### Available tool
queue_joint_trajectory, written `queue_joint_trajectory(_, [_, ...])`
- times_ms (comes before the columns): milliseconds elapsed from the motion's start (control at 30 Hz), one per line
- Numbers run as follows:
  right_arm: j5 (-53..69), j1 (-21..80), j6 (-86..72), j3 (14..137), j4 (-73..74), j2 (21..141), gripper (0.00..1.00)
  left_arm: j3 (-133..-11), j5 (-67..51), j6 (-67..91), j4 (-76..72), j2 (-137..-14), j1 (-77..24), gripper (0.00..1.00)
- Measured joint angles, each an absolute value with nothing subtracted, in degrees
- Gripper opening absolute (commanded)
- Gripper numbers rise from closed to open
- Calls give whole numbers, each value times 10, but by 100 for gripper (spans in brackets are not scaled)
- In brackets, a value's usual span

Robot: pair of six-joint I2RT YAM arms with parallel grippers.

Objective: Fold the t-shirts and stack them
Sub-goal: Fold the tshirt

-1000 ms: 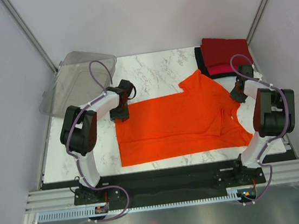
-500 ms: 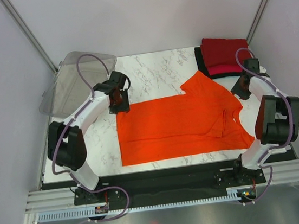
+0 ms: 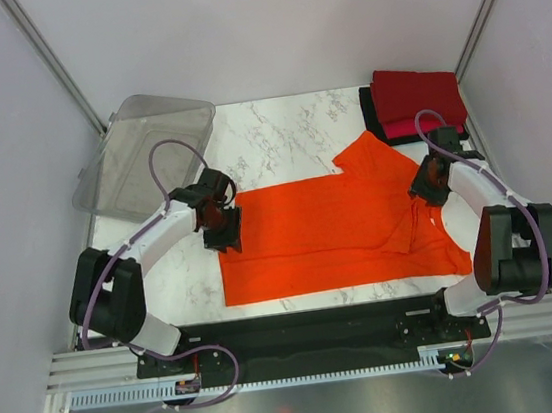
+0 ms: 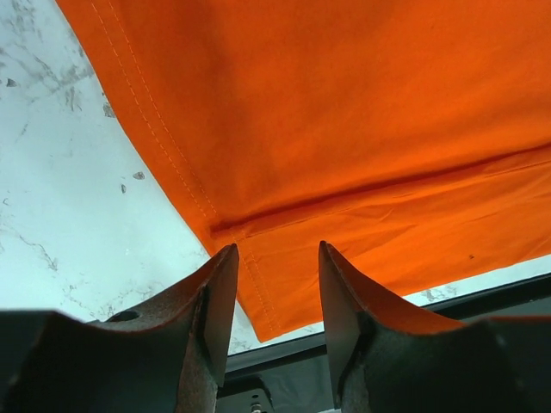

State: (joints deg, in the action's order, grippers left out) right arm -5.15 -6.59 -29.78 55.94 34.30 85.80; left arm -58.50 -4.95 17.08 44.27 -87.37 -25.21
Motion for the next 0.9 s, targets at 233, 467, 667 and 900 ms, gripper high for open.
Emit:
queue_joint_trajectory(233, [-54,-42,-302,521,342,848,50,-566,-36,166,444,-876,-260,51])
queue_joint_trajectory(467, [-65,-39,-302,503,333,846,51,-562,-15,163,444,-893,-265,54])
queue_joint_trajectory(667, [-62,-39,-301,496,321,842,51,-563,11,160,445,-921,-264,49])
queue_joint_trajectory(900, [-58,-39,-301,496,308,839,51,-564,16,159,446,-936,-265,41])
